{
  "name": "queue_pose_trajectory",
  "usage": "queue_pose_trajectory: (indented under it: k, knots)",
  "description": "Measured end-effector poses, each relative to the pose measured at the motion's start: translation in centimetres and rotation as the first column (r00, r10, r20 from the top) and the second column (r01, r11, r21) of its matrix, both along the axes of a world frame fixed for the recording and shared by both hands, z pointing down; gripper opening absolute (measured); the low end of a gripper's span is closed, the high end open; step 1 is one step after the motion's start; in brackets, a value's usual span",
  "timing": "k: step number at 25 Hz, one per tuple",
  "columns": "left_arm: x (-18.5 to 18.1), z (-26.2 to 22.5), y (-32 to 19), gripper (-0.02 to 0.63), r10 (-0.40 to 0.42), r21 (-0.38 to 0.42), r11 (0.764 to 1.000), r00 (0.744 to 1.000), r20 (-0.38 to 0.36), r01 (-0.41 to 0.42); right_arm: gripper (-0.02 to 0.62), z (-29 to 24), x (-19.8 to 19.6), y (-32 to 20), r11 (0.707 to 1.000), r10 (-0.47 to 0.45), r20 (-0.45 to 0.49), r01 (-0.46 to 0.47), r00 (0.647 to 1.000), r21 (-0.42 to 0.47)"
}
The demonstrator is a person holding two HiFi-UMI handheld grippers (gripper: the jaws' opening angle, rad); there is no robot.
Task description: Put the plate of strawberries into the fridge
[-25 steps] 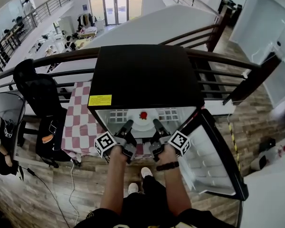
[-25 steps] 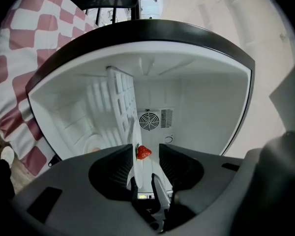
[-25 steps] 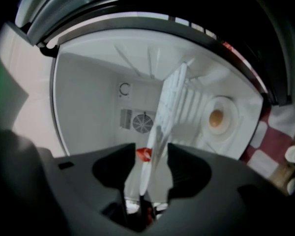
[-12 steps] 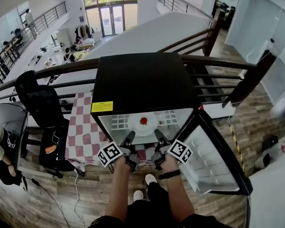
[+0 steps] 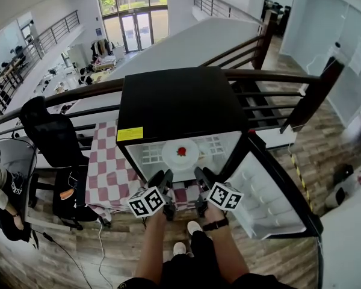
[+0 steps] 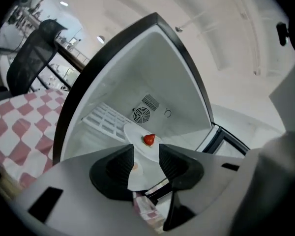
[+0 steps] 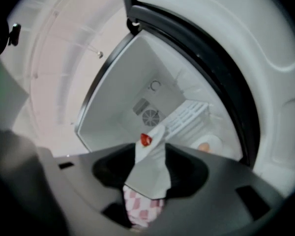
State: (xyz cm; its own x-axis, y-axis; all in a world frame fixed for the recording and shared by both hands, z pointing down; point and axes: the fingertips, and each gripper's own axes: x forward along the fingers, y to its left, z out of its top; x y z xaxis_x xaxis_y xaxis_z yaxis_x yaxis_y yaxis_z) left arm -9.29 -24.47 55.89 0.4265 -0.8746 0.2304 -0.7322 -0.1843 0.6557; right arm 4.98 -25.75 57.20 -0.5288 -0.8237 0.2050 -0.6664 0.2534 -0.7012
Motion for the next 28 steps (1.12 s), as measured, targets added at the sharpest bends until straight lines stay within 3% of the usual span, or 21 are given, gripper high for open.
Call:
queue_pose_trajectory:
  k: [4, 10, 13, 22, 28]
  knots:
    - [0.6, -0.5, 0.6, 0.164, 0.033, 0.06, 0.997, 0.986, 0.162, -0.043, 0.196, -0.6, -0.3, 0.5, 0.996, -0.005, -0.173, 0.021, 0.985, 0.088]
    - [0.9, -0.7, 1.2, 0.164, 0.055, 0.138, 0.985, 0.95, 0.307, -0.102, 0.195, -1.2, -0.7, 1.3, 0.977, 0.006, -0.376, 0.074, 0.927, 0.199]
    - [1.2, -0.4, 1.4, 0.163, 0.079, 0.133, 0.981, 0.922, 0.38, -0.139, 0.193, -1.2, -1.2, 1.6, 0.969, 0.01, -0.455, 0.105, 0.89, 0.226]
    - [1.6, 0.2, 0.6, 0.097, 0.06, 0.131, 0.983, 0.894, 0.444, -0.131, 0.141, -0.9, -3.1, 1.3, 0.955, -0.001, -0.565, 0.169, 0.825, 0.244]
    - [1.6, 0.9, -0.4, 0.037, 0.062, 0.112, 0.986, 0.891, 0.45, -0.126, 0.067, -0.3, -3.6, 0.4, 0.953, -0.008, -0.599, 0.188, 0.8, 0.237]
